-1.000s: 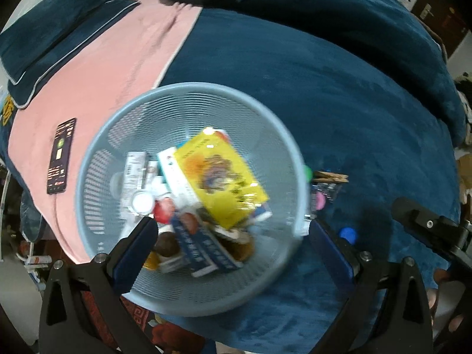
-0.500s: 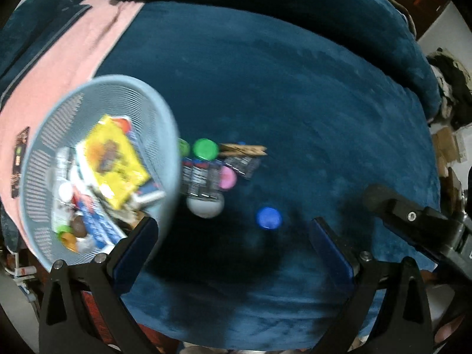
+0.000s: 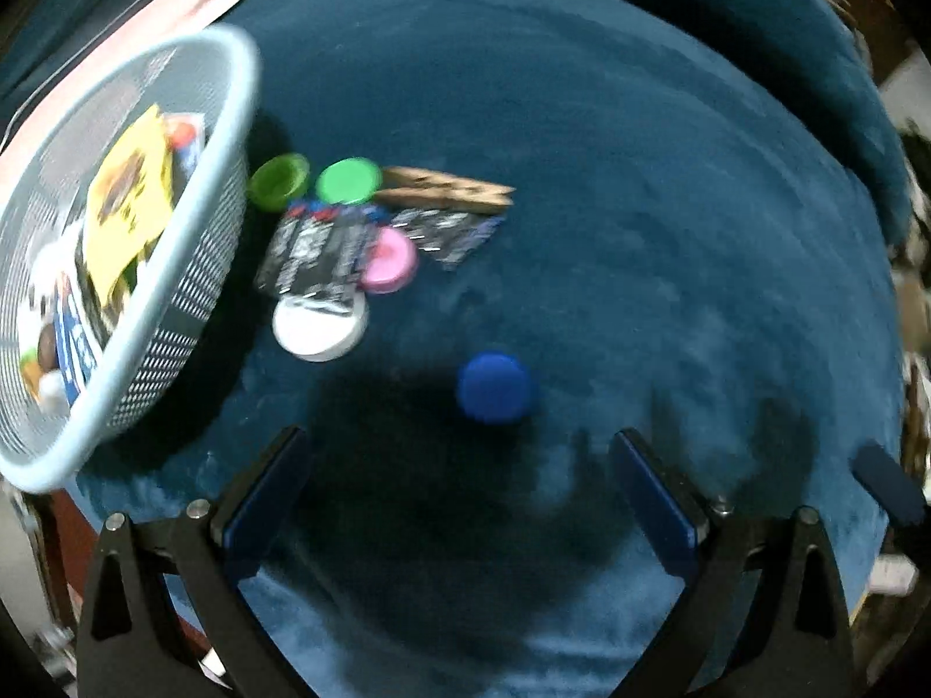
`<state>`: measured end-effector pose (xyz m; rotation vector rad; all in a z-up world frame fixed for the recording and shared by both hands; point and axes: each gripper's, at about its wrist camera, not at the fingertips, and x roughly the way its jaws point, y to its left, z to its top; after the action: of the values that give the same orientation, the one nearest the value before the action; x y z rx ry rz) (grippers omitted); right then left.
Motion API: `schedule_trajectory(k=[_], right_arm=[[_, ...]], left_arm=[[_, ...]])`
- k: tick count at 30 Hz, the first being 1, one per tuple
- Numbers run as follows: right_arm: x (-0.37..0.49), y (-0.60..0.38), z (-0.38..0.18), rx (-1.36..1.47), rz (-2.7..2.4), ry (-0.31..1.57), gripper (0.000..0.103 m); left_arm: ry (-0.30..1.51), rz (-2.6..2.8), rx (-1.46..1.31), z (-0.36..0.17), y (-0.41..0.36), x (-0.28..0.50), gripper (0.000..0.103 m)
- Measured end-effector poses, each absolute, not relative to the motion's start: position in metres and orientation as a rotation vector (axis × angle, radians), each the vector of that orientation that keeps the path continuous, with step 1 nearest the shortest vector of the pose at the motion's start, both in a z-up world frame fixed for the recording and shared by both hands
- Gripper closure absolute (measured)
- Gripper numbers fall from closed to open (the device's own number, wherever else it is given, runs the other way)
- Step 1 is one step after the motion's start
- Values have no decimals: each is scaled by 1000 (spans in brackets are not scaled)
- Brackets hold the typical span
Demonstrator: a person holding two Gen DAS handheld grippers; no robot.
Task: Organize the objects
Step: 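Move both open tools from the basket back over the remaining caps, then grasp the blue-wrapped AA battery pack with the right tool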
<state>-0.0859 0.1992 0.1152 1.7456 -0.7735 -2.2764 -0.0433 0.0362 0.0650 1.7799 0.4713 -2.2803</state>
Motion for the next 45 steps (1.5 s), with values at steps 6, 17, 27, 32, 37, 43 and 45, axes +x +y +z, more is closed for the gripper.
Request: schedule_trajectory(k=[6,17,27,32,37,43,45], right_arm=[[-85,197,107,1751,-2270,-706,0],[-88,183,87,1786,-2230,-599,0],[-94,199,93,1748,-2301,-637,0],[-94,203,92,1767,-2339,-635,0],[-95,202,91,1770,-2337,-628,0],[-98,180,79,1819,-2304,-464,0],[-100,169,75,1826,-2282,-408,0]], left_arm=[[393,-2286,1619,42,26,-54,1],[289,-2450,1361,25,20,-78,1],[165,-2881,1619,36,74,-75,1],[164,-2939,1712,47,80,-66,1],[180,-2931,1683,63,60,-41,1],[183,-2927,1672,59,44,-7,1],[196,-2909,1677,55,35,4,1]])
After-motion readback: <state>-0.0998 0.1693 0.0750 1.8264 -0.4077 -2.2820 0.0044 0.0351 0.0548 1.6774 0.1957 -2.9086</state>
